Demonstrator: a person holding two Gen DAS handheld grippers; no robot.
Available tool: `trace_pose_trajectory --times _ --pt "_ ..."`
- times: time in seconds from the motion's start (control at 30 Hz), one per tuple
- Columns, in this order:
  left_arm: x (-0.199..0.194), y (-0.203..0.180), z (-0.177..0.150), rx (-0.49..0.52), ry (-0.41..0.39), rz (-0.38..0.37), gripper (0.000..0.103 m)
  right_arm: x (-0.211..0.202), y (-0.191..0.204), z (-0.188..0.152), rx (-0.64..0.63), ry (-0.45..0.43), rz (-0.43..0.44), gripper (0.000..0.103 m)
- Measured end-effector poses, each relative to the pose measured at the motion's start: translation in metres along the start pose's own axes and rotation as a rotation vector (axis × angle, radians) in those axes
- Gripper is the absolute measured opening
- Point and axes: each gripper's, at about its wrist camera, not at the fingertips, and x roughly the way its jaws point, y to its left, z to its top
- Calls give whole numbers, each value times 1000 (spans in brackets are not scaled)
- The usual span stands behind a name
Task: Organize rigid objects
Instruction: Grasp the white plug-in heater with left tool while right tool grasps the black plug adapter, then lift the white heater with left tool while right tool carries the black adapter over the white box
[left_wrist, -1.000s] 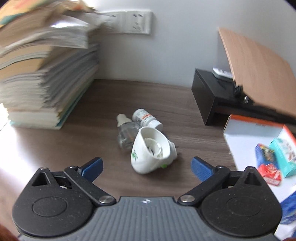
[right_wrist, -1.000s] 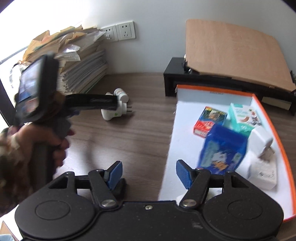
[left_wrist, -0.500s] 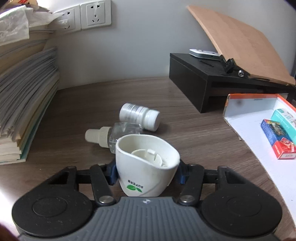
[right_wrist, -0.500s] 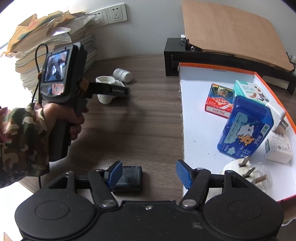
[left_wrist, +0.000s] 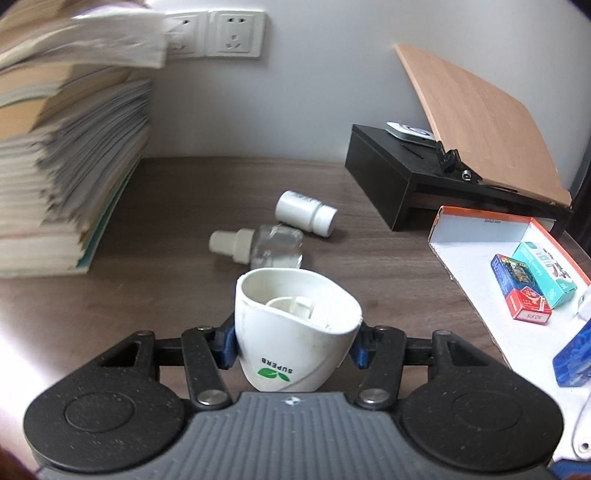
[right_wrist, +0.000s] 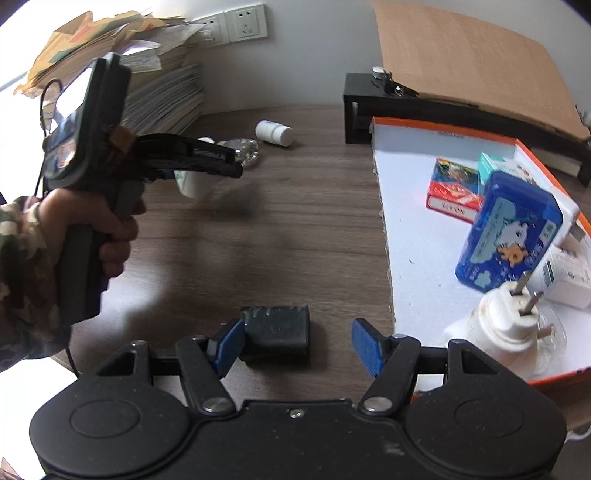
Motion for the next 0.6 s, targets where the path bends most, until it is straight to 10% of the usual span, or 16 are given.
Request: trace_pose_trajectory --times 0.6 --pt "-40 3 -18 -89 10 79 55 29 18 1 -83 11 -35 77"
